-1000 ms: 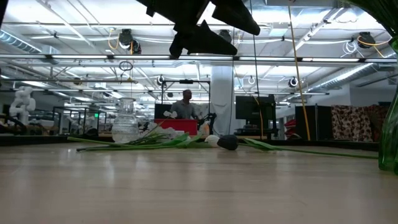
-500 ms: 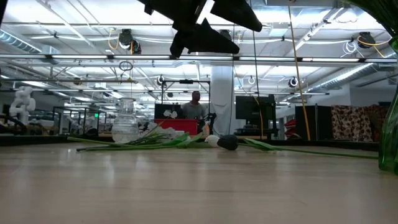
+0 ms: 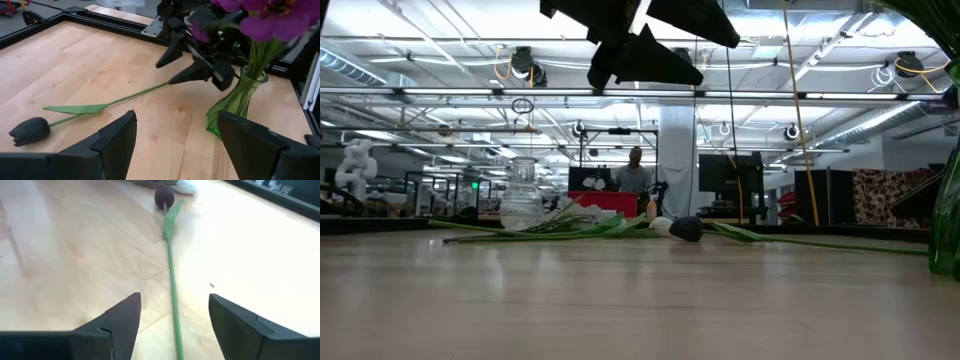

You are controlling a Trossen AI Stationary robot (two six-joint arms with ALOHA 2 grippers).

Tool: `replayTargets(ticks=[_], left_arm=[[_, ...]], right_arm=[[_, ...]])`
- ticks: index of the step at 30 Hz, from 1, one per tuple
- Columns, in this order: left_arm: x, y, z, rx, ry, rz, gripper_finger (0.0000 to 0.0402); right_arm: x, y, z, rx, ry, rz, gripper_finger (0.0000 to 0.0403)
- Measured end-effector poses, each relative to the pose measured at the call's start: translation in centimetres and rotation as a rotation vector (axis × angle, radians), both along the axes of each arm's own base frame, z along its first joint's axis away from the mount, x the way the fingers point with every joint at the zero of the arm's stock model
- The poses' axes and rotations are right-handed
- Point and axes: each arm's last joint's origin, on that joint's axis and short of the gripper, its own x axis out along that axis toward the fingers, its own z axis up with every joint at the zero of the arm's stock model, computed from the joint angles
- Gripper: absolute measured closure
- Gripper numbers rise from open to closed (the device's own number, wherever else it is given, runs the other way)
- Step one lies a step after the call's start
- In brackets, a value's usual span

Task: Sort flowers into vase by color
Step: Put the black tulip into the green vase

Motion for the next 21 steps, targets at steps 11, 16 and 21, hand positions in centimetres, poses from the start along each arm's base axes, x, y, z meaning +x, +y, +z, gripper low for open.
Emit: replayTargets(ticks=[11,16,21], left_arm=[[-0.2,0.0,-0.3,0.020,0.037,-0.005,0.0121],[-0.2,0.0,-0.4,0.047,0.054,-0.014,0.0121],[-0.2,0.0,-0.4,0.063,0.056,-0.021,0.0121]], right_arm=[[0.5,-2.0,-2.1,0.008,-0.109,0.004,0.0188],[0.9,-2.8,-2.7,0.002,-0.101,0.012,0.0188],[1.7,-3.1,-2.9,-0.009,-0.089,0.015,0.0188]])
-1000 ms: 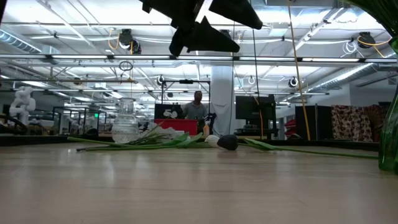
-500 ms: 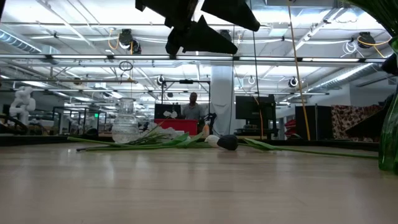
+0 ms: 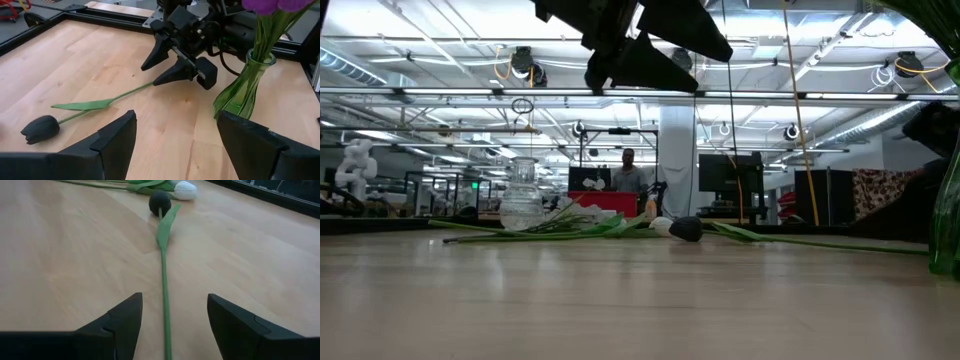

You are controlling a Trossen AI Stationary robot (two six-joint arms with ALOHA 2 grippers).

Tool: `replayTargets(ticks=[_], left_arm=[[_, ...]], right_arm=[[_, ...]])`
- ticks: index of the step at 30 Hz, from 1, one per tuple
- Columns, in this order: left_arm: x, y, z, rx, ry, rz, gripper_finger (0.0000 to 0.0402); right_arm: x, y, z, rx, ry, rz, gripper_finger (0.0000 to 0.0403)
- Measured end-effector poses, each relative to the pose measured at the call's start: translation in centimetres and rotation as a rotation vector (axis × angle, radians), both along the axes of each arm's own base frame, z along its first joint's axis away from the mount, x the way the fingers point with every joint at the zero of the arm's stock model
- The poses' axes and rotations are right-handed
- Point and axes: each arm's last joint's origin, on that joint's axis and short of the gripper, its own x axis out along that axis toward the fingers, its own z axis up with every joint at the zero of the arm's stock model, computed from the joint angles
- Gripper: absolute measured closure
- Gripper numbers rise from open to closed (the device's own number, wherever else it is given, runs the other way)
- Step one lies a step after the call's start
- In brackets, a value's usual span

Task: Sort flowers into vase by color
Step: Put the black tulip into the green vase

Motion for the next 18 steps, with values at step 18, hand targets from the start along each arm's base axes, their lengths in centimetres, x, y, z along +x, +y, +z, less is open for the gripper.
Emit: replayTargets(ticks=[18], left_arm=[[0.0,0.0,0.0,-0.001,-0.002,0.001,0.0121]], right_arm=[[2.9,-2.8,-0.3,0.025,0.075,0.030,0.0188]])
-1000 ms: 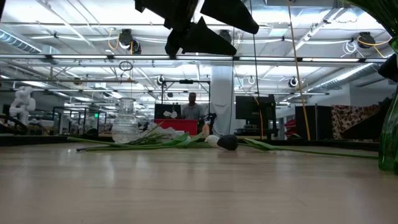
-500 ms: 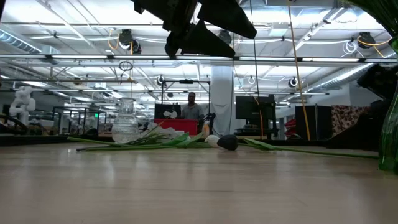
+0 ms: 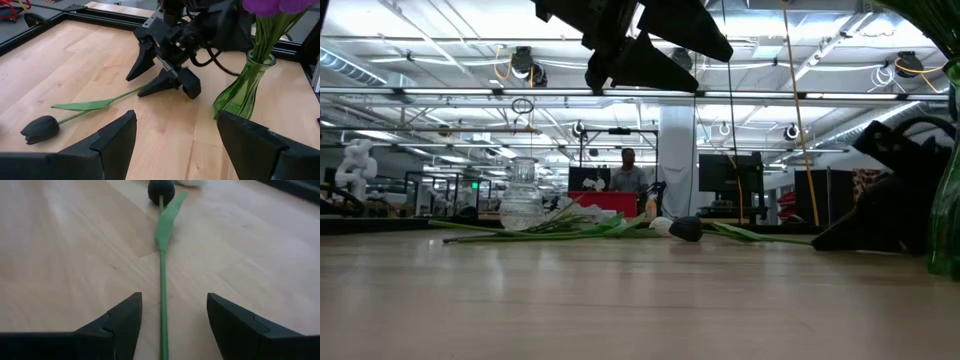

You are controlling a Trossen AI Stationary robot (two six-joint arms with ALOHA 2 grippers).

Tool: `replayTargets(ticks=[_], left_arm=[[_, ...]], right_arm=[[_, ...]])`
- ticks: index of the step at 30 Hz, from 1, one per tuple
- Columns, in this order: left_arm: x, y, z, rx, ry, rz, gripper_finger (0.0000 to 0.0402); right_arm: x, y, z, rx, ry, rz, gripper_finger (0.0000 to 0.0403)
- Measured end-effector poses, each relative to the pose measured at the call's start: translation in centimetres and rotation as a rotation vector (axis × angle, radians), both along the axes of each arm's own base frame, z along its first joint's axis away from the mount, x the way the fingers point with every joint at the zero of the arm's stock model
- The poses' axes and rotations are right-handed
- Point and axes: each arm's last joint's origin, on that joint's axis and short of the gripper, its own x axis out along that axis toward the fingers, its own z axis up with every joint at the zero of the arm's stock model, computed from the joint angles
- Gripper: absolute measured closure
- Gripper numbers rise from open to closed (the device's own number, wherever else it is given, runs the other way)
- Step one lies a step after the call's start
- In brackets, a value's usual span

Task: Sort flowers into vase by color
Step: Put the black tulip into the green vase

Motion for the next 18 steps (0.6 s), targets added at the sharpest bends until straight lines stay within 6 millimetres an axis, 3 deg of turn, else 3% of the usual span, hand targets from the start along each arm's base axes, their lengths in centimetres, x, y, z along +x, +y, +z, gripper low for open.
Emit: replayTargets(ticks=[6,18], left_arm=[[0.0,0.0,0.0,0.002,-0.006,0.009,0.0121],[0.1,0.1,0.2,0.004,-0.023,0.025,0.0121]], right_arm=[[-0.8,-1.3,0.0,0.053,-0.091,0.053,0.0188],[-0.2,-2.1,0.0,0.060,-0.028,0.099,0.0228]])
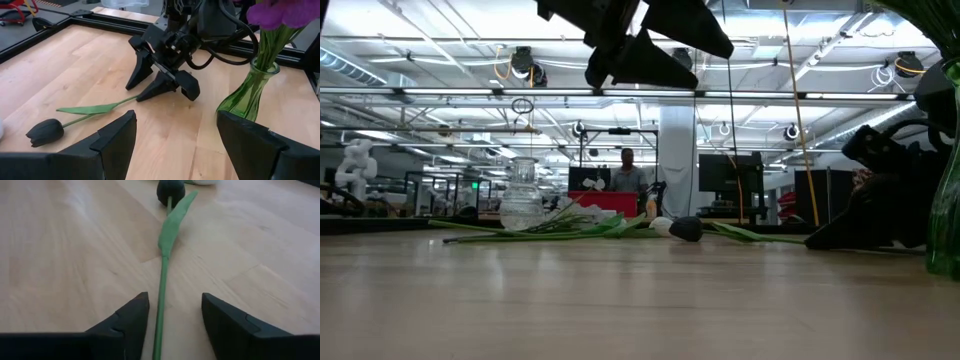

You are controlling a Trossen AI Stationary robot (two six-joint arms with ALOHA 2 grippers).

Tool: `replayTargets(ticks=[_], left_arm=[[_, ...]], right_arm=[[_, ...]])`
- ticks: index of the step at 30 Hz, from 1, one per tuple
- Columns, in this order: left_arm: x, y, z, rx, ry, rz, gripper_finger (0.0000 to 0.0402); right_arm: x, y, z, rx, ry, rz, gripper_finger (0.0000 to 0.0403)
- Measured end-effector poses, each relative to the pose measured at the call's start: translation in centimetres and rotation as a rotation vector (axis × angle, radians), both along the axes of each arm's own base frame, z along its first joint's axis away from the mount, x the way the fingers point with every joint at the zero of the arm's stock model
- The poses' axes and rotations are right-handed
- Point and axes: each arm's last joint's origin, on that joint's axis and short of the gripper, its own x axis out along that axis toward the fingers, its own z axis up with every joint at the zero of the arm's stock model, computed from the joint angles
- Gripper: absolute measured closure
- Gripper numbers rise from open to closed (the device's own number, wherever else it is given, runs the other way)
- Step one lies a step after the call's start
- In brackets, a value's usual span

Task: Sort flowers into vase by color
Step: Put the black tulip into the green vase

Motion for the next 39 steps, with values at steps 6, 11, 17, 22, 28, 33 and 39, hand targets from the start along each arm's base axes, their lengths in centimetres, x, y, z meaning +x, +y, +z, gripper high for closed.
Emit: replayTargets(ticks=[6,11,17,22,28,33,39], left_arm=[[0.0,0.0,0.1,-0.004,-0.011,0.000,0.0121],[0.0,0.0,0.1,-0.004,-0.011,0.000,0.0121],[0.0,0.0,0.1,-0.004,-0.010,0.000,0.0121],[0.0,0.0,0.1,-0.004,-0.010,0.000,0.0121],[0.0,0.0,0.1,-0.003,-0.009,0.000,0.0120],[0.0,0.0,0.1,-0.003,-0.009,0.000,0.0120],[0.0,0.0,0.1,-0.003,-0.009,0.000,0.0121]], right_arm=[[0.0,0.0,-0.1,0.039,-0.010,-0.012,0.0278],[-0.2,-0.1,-0.2,0.073,-0.013,-0.046,0.0335],[-0.2,-0.1,-0.5,0.084,-0.010,-0.059,0.0390],[-0.3,-0.1,-0.5,0.088,-0.013,-0.065,0.0398],[-0.1,0.0,-0.3,0.076,-0.050,-0.069,0.0401],[0.2,0.1,0.2,0.056,-0.076,-0.046,0.0402],[0.3,0.1,0.9,0.037,-0.102,-0.036,0.0402]])
